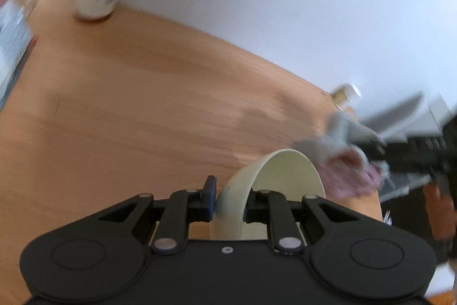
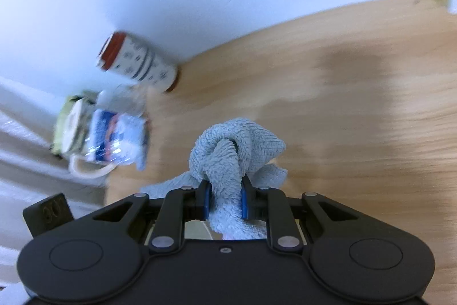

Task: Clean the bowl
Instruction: 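Lift the cloth away from the bowl with the right gripper, then hold the bowl tilted with the left gripper while the right gripper wipes its outer rim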

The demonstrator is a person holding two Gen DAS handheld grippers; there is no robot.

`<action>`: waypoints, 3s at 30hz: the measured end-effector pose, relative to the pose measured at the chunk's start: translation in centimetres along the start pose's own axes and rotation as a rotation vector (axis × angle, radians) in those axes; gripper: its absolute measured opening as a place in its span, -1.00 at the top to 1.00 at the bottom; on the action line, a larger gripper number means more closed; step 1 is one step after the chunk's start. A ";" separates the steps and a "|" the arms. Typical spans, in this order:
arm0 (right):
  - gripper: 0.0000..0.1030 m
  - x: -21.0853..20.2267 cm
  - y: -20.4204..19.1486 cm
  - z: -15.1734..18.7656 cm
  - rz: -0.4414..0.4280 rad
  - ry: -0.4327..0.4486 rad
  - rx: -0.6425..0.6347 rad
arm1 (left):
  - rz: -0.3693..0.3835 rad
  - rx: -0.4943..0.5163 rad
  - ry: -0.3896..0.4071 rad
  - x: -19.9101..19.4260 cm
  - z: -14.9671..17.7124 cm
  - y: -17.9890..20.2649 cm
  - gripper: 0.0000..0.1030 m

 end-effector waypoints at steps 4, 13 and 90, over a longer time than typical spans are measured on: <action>0.58 -1.3 1.9 0.3 0.064 0.041 0.002 | -0.004 -0.075 -0.002 0.5 0.3 -1.3 0.69; 0.58 -2.2 1.4 2.4 0.117 0.070 -0.045 | -0.008 -0.127 -0.036 1.9 1.0 -2.5 0.66; 0.54 5.9 4.8 1.1 0.000 -0.210 0.325 | -0.122 1.054 -0.103 1.5 0.2 8.0 0.78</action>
Point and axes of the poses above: each gripper's, at about its wrist camera, not at the fingertips, and x roughly the way its jaws point, y to its right, z to its underside, the point moved 3 cm from there along x, roughly the way its jaws point, and after that the axes turned 11 degrees about x, right-handed, at the moved point
